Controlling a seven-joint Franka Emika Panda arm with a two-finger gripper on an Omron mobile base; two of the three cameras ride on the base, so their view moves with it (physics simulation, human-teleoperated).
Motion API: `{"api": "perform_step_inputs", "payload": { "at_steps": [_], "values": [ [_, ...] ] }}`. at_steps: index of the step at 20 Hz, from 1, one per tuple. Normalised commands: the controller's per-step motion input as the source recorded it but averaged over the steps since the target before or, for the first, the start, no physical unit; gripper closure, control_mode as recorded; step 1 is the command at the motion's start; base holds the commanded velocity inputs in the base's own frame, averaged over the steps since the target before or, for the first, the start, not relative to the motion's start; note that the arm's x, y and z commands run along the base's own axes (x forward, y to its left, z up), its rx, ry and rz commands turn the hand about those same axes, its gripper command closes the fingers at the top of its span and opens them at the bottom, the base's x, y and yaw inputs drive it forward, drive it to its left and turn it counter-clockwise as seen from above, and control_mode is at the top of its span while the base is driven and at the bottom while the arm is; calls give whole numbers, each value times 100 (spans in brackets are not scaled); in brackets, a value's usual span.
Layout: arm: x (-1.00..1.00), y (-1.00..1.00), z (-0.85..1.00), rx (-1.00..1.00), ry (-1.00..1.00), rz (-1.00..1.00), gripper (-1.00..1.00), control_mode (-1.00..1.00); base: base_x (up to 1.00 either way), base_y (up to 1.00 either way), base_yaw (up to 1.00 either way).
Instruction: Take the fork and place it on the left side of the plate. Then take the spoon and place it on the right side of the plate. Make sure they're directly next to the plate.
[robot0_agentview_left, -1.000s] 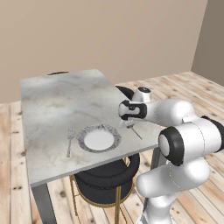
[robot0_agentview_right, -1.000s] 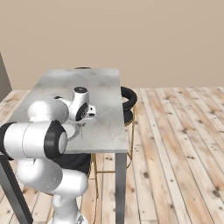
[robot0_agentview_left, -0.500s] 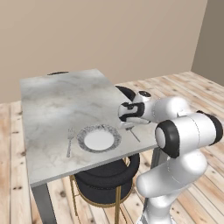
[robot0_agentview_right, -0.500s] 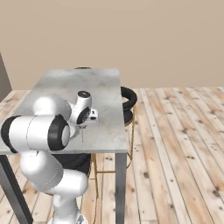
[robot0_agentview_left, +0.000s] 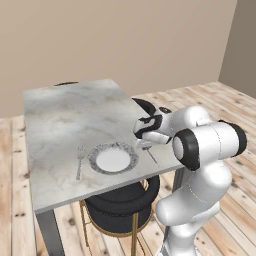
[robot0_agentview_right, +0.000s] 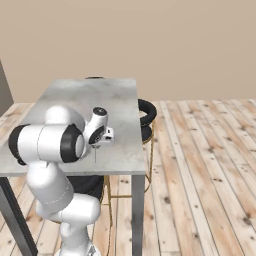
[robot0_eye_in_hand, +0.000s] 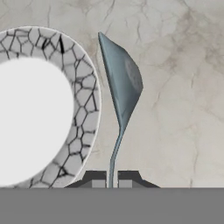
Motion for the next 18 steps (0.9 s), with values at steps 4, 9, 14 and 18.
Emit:
{"api": "perform_step_inputs", "payload": {
  "at_steps": [4, 9, 14, 18],
  "values": [
    [13, 0, -17, 4, 0, 0, 100, -100, 0, 0, 0],
    [7, 0, -16, 4, 0, 0, 100, -100, 0, 0, 0],
    [9, 0, -8, 1, 0, 0, -100, -100, 0, 0, 0],
    [12, 0, -5, 0, 0, 0, -100, -100, 0, 0, 0]
  ]
}}
